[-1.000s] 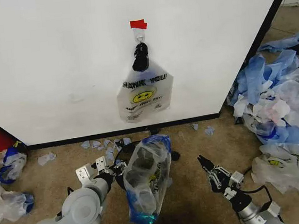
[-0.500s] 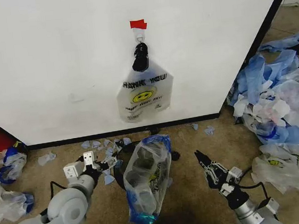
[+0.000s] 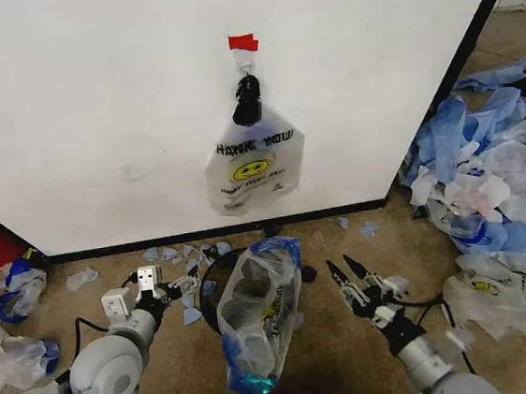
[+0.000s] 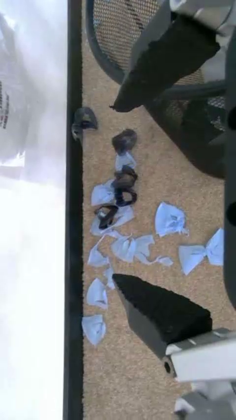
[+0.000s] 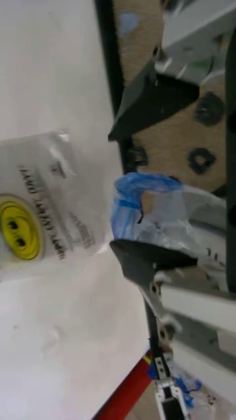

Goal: Pick up the garbage bag from the wall and place it over the trash bin.

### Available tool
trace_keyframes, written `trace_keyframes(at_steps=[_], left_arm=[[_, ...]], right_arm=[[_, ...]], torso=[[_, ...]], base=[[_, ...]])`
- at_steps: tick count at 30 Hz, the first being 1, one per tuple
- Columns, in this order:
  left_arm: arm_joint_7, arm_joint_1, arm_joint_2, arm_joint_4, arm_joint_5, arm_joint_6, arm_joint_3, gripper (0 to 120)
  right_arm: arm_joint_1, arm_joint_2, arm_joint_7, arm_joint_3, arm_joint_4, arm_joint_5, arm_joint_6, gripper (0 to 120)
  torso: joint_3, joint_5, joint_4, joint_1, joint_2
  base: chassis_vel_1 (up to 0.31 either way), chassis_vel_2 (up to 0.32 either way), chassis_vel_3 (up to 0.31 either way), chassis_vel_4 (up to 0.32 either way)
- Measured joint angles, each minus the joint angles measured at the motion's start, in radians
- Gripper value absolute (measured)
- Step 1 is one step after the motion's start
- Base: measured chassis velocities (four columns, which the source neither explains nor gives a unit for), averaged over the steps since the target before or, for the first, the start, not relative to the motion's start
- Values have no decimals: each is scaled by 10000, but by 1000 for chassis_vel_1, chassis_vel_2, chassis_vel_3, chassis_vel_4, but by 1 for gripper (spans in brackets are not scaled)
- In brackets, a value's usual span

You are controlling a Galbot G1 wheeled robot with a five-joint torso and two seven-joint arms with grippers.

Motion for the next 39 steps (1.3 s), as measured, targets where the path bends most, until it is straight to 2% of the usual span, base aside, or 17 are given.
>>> trace_keyframes(at_steps=[3,5,7,9,11,17,20,21,27,35,39], left_arm=[[0,41,-21,41,35,-8,1,97],[-13,142,-20,76,94,-34,-10,97],[-20,164,-17,81,107,-38,-18,97],[-25,232,-4,96,154,-58,-47,97],[-34,292,-39,157,227,-84,-68,97],[-80,520,-302,246,416,-104,-127,96],[-86,856,-420,290,623,-105,-319,96],[-86,856,-420,290,623,-105,-319,96],[-85,1319,-429,313,908,-240,-645,94],[-34,1507,-542,377,1137,-386,-738,94],[-30,1496,-642,442,1165,-393,-673,94]], right_arm=[[925,20,679,-573,255,625,-498,71],[1767,184,1199,-1130,369,1190,-867,83],[1925,222,1302,-1250,387,1291,-932,85],[2321,356,1765,-1621,463,1567,-1201,93],[3031,594,2629,-2244,584,2003,-1660,99],[4496,1187,4128,-3304,490,2732,-2324,100],[5474,1947,5495,-3993,429,3171,-2987,100],[5474,1947,5495,-3993,429,3171,-2987,100],[6037,3027,7642,-4515,445,3713,-4128,100],[6084,3138,8247,-4670,259,3927,-4595,100],[6187,3565,8520,-4746,-132,4162,-4754,100]], torso=[[0,-5,2,0,0],[1,0,0,0,0],[1,-2,0,0,0],[0,-2,-3,0,0],[-1,-3,0,0,0],[0,-6,-1,0,0],[0,-3,4,0,0],[0,-3,4,0,0],[0,-3,0,0,-1],[0,-3,-2,0,0],[0,-3,0,0,-1]], base=[[0,0,0,0],[0,0,0,0],[0,0,0,0],[0,0,0,0],[0,0,0,0],[0,0,0,0],[0,0,0,0],[0,0,0,0],[0,0,0,0],[0,0,0,0],[0,0,0,0]])
